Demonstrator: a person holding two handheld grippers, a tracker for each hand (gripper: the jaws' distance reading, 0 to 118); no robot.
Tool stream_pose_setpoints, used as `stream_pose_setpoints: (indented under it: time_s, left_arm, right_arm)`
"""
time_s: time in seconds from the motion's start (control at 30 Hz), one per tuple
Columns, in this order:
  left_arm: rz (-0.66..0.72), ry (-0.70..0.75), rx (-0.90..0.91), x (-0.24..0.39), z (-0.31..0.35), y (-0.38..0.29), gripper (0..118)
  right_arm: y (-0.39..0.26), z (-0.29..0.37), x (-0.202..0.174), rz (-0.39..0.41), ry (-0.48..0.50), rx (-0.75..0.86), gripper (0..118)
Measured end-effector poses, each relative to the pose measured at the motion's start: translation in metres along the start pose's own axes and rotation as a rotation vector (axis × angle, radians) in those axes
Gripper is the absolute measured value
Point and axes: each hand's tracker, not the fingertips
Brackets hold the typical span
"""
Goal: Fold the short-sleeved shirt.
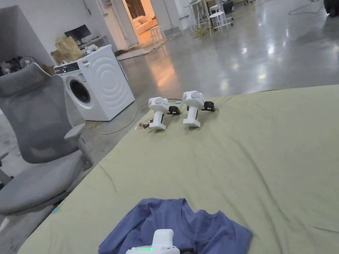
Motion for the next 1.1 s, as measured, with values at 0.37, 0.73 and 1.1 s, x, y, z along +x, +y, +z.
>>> stream_pose_setpoints:
  time_s: [0.37, 0.73, 1.1]
  left_arm:
    - [-0.004, 0.13, -0.051, 0.006, 0.003, 0.019, 4]
    - [0.127, -0.246, 0.158, 0.039, 0.113, 0.062, 4]
    - [-0.331, -0.817, 0.049, 0.45, 0.144, -0.02, 4]
  right_arm:
    - [-0.004, 0.0, -0.001, 0.013, 0.06, -0.018, 2]
    - [-0.001, 0.01, 0.014, -0.078, 0.013, 0.003, 2]
    - [-0.056, 0.107, 0.104, -0.115, -0.04, 0.058, 2]
